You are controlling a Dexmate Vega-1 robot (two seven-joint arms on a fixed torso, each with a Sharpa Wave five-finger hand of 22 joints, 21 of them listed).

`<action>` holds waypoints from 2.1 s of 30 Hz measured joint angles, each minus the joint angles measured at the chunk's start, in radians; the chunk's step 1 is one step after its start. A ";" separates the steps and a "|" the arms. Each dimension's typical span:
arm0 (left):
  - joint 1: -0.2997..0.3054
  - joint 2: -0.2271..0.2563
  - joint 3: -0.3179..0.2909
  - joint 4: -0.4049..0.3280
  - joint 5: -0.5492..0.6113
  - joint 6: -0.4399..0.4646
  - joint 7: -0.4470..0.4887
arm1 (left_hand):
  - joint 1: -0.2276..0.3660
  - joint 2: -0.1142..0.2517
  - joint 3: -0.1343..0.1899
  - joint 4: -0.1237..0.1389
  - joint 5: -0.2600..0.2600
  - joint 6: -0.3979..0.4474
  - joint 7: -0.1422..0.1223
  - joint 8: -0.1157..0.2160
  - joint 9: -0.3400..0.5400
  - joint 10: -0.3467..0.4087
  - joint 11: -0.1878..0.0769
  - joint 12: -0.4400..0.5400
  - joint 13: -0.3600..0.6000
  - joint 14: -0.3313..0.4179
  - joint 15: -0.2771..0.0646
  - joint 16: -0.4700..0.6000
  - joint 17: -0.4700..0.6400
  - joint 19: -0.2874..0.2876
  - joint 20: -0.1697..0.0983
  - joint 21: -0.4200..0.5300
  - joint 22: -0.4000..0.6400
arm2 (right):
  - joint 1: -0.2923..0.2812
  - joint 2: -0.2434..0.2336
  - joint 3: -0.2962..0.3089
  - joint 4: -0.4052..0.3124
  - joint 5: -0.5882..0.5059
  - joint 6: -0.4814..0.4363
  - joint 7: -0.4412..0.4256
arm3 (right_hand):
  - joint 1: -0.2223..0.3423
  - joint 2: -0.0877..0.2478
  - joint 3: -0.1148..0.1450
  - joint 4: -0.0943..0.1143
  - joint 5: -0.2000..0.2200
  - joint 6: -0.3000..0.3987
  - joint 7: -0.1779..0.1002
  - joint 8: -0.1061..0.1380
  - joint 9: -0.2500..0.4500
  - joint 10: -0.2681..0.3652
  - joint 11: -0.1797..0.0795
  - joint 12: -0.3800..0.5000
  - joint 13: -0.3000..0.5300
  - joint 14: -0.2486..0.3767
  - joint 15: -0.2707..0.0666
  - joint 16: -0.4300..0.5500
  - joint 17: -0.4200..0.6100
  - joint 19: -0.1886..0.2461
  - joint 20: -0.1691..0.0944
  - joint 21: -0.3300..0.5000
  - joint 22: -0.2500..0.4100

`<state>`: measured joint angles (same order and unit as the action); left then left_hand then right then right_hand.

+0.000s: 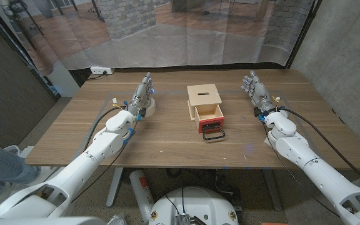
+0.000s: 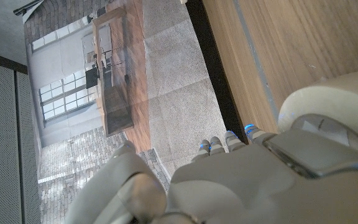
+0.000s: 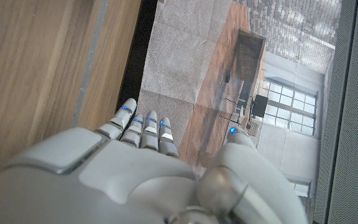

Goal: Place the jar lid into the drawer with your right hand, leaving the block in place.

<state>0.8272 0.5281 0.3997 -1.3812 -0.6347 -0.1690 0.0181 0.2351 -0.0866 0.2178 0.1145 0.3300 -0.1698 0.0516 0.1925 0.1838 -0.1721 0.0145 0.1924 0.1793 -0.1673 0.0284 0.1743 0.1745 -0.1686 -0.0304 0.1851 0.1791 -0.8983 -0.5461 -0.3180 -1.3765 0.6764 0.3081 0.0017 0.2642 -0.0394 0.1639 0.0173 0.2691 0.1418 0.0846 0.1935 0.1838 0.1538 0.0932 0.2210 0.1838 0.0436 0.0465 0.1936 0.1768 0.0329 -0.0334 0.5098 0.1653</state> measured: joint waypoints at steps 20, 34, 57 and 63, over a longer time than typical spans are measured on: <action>-0.011 0.002 0.003 0.012 -0.011 0.005 -0.033 | 0.009 0.009 0.000 0.000 0.000 0.000 0.000 0.000 0.000 0.000 0.000 0.004 0.000 0.000 0.000 0.000 0.000 0.000 0.000 0.004 0.000 | -0.009 -0.022 0.009 -0.030 -0.027 0.006 -0.023 | 0.017 0.004 -0.002 -0.011 -0.007 0.012 -0.010 0.008 0.000 0.004 -0.004 0.003 0.000 0.012 0.001 0.000 0.000 0.009 -0.002 -0.015 0.005; -0.008 0.010 0.001 -0.003 -0.011 0.008 -0.028 | 0.018 0.018 0.000 -0.008 0.000 0.000 0.000 0.004 0.000 0.000 0.000 0.004 0.000 0.000 0.000 0.007 0.000 0.000 0.000 0.004 0.000 | -0.009 -0.044 0.018 -0.043 -0.039 0.003 -0.028 | 0.028 0.004 0.002 -0.015 -0.011 0.017 -0.015 0.008 0.000 0.004 -0.004 0.003 0.000 0.012 0.001 0.000 0.000 0.009 -0.002 -0.018 0.005; 0.012 0.028 -0.003 -0.048 -0.002 0.016 -0.011 | 0.022 0.022 -0.004 -0.013 0.000 0.000 0.000 0.004 0.000 0.000 0.000 0.004 0.000 0.000 0.000 0.007 0.000 0.000 0.000 0.008 0.000 | -0.057 -0.093 0.049 -0.094 -0.062 0.000 -0.064 | 0.042 0.008 0.006 -0.025 -0.015 0.025 -0.022 0.008 0.000 0.009 -0.009 0.003 0.000 0.019 -0.006 0.000 0.000 0.009 -0.002 -0.037 0.005; 0.019 0.035 -0.005 -0.061 -0.001 0.020 -0.007 | 0.030 0.022 -0.004 -0.013 0.000 0.000 0.000 0.004 0.000 0.000 0.000 0.004 0.000 0.000 0.000 0.007 0.000 0.000 0.000 0.008 0.000 | -0.077 -0.106 0.062 -0.110 -0.072 0.000 -0.083 | 0.047 0.013 0.006 -0.025 -0.015 0.025 -0.023 0.008 0.000 0.014 -0.014 0.003 0.000 0.025 -0.011 0.000 0.000 0.020 -0.002 -0.040 0.005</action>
<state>0.8463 0.5631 0.3946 -1.4418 -0.6361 -0.1490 0.0112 0.2653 -0.0642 0.2134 0.1019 0.3300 -0.1697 0.0516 0.1963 0.1837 -0.1721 0.0142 0.1964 0.1791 -0.1672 0.0284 0.1813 0.1743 -0.1685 -0.0303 0.1926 0.1789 -0.9755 -0.6520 -0.2557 -1.4866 0.6048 0.3077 -0.0810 0.3113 -0.0260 0.1700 -0.0073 0.2537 0.1669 0.0619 0.2013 0.1837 0.1681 0.0787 0.2244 0.1836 0.0682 0.0354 0.1937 0.1771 0.0530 -0.0358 0.4694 0.1699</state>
